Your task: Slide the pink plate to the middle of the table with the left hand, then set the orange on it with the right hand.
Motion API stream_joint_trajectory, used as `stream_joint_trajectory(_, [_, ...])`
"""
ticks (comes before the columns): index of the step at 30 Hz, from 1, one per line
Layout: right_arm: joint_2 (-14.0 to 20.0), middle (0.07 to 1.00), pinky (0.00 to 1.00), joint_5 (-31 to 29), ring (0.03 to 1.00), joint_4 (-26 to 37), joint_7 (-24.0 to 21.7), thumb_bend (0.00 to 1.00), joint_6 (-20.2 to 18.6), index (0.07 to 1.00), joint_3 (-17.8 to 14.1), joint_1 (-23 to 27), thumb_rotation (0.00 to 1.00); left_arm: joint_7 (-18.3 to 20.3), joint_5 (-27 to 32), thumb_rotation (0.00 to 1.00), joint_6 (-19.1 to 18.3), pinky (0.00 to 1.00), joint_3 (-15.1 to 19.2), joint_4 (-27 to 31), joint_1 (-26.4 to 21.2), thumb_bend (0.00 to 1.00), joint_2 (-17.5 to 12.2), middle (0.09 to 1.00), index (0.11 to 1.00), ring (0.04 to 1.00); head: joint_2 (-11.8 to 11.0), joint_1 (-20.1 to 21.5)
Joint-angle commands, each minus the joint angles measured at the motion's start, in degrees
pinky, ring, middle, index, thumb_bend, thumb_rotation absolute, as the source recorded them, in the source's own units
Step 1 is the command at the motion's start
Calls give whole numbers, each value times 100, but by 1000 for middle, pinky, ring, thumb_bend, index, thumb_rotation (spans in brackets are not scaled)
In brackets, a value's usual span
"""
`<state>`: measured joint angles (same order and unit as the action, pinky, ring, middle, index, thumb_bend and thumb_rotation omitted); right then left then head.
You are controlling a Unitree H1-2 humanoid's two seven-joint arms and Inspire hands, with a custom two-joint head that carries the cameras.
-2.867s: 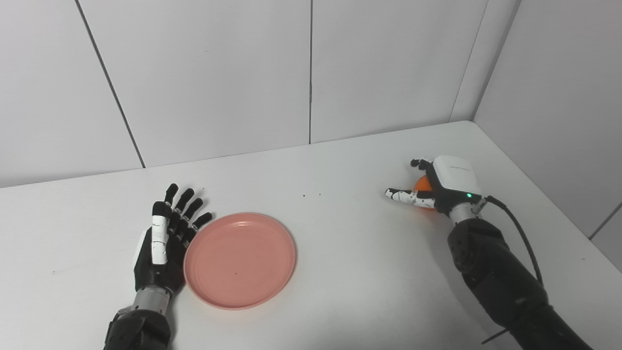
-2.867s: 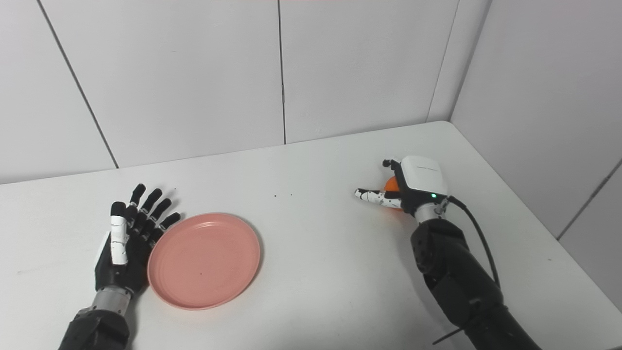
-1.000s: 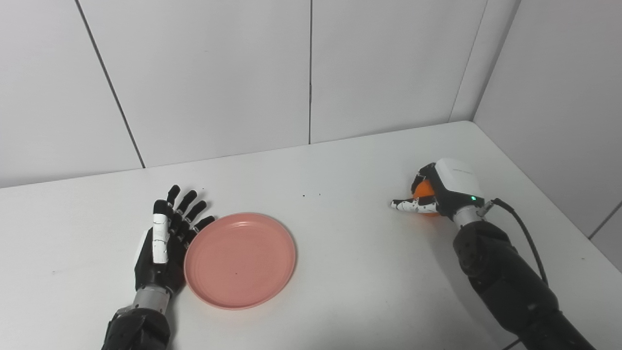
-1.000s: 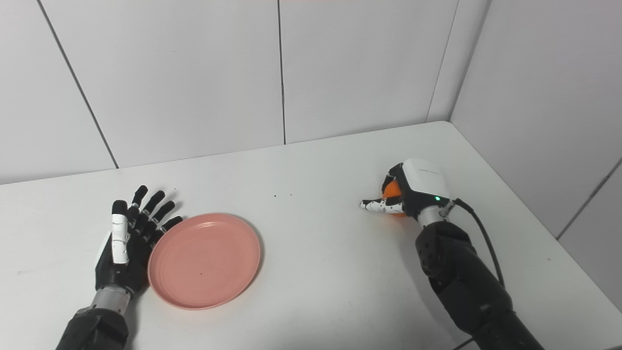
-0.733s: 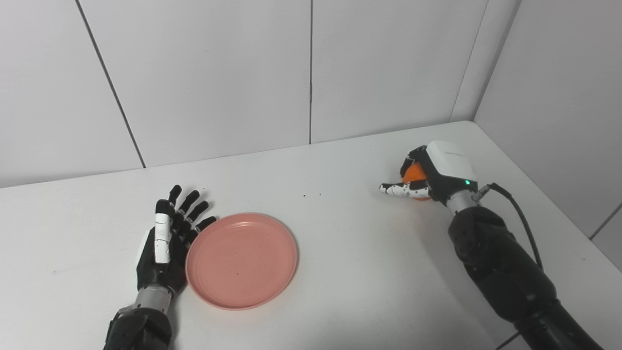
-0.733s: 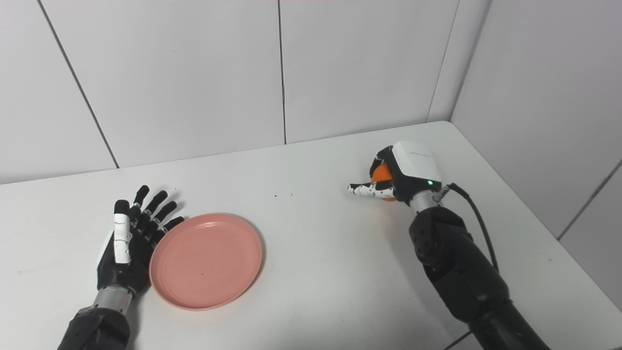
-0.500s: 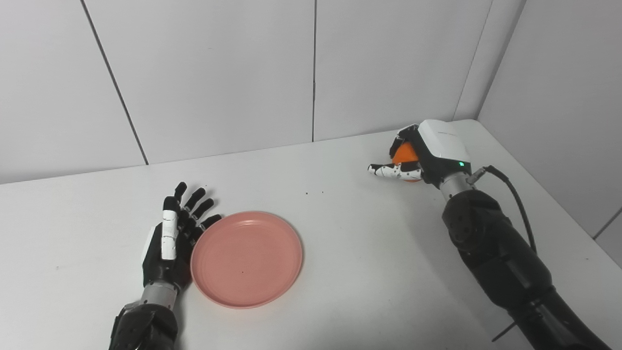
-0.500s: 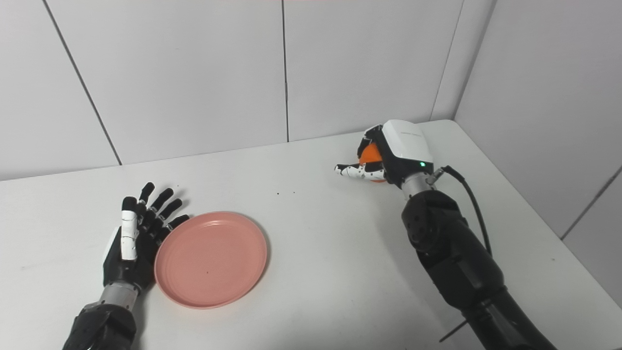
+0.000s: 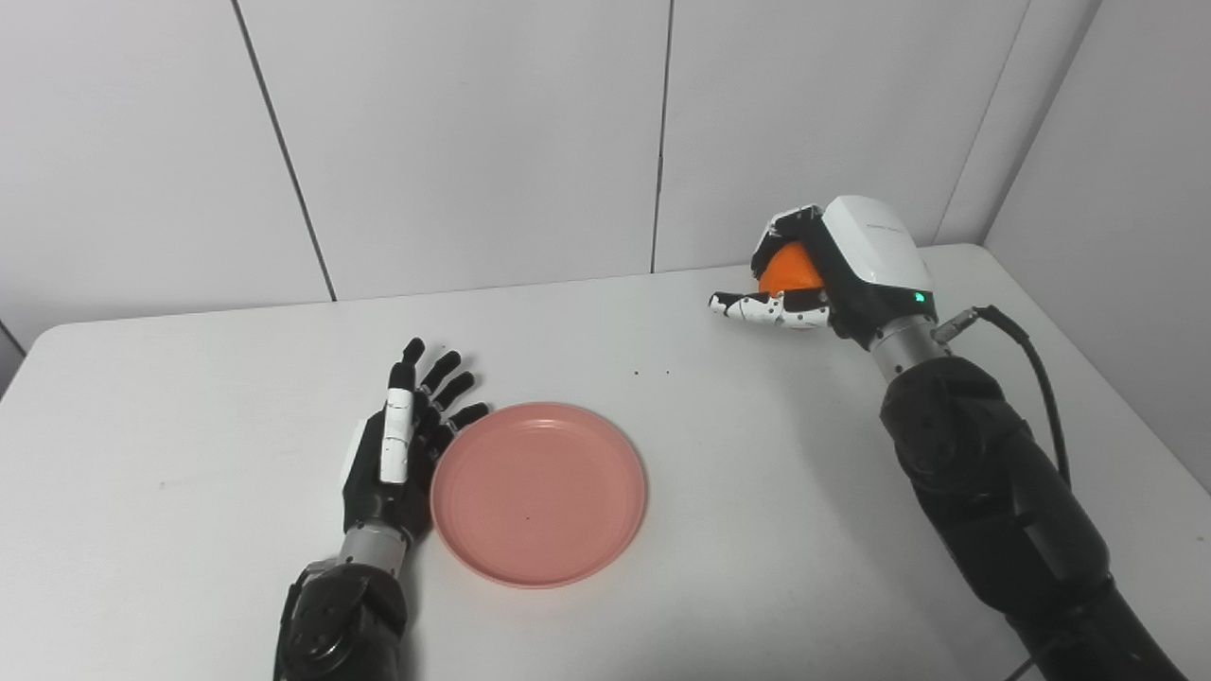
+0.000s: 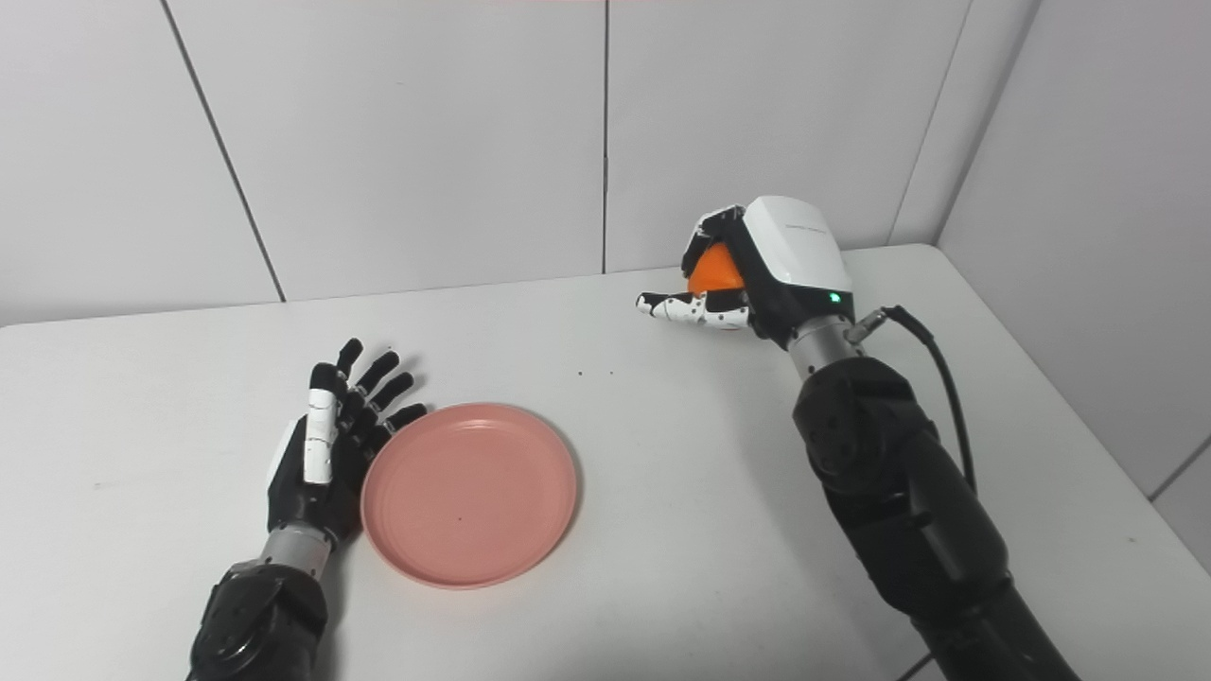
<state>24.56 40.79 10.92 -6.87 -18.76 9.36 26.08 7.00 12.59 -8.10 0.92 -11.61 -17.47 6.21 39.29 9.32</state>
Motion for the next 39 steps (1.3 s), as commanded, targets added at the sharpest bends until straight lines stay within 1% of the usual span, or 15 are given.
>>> stream_joint_trajectory(1, [-18,174,73,-28,114,240,38,491,218,216,-51,311,429,-137,-81,829,-252,718,-61,-194,208,857,91,893,1000,871,-2,-113])
stream_joint_trajectory(5, [-159,180,79,-32,120,327,-14,500,191,219,-54,343,435,-173,-152,842,-168,708,-101,-252,198,881,158,887,1000,871,-24,-328])
stream_joint_trajectory(8, [-242,182,78,-36,120,374,-20,505,273,230,-48,387,426,-160,-134,832,-150,722,-86,-315,179,893,210,890,1000,872,-27,-553])
stream_joint_trajectory(11, [-277,187,75,-27,120,380,-29,503,343,246,-12,447,420,-154,-136,825,-148,726,-81,-336,171,880,243,887,1000,874,-21,-667])
stream_joint_trajectory(12, [-296,206,86,-36,134,398,-53,497,347,265,4,472,434,-169,-160,823,-149,717,-89,-334,170,877,251,889,1000,873,-18,-735])
stream_joint_trajectory(15, [-375,254,124,-80,177,448,-129,492,299,291,35,530,436,-202,-201,824,-148,705,-99,-319,174,865,270,891,1000,873,-13,-760])
stream_joint_trajectory(18, [-461,244,123,-48,172,547,-226,485,302,268,150,577,432,-223,-212,825,-155,715,-103,-315,168,854,291,893,1000,874,-13,-783])
stream_joint_trajectory(21, [-536,245,127,-23,173,646,-300,483,288,291,228,595,431,-208,-215,824,-160,710,-119,-288,189,851,292,894,1000,871,-32,-797])
stream_joint_trajectory(25, [-572,213,95,-69,141,671,-289,495,483,277,287,633,420,-254,-317,839,-154,695,-176,-303,192,863,281,890,1000,862,-33,-788])
stream_joint_trajectory(28, [-617,210,83,-11,132,759,-388,491,515,317,366,696,447,-259,-356,847,-144,699,-188,-321,195,868,286,888,1000,862,-46,-748])
stream_joint_trajectory(32, [-683,210,84,-30,133,880,-502,488,577,311,477,748,475,-244,-353,844,-115,696,-199,-333,203,874,272,888,1000,867,-47,-745])
stream_joint_trajectory(34, [-751,211,85,-63,133,935,-558,492,564,327,514,743,482,-260,-372,846,-124,697,-207,-331,201,876,265,886,1000,866,-43,-756])
stream_joint_trajectory(36, [-832,199,78,-69,126,982,-586,501,577,311,570,717,450,-282,-388,854,-150,716,-216,-323,197,881,258,885,1000,868,-35,-747])
stream_joint_trajectory(38, [-915,193,74,21,121,1009,-612,503,559,267,665,679,440,-294,-395,857,-156,713,-216,-322,194,885,261,883,1000,862,-35,-747])
stream_joint_trajectory(39, [-956,204,84,43,132,1010,-627,511,545,280,702,657,435,-290,-394,857,-153,706,-211,-323,194,883,265,882,1000,859,-35,-747])
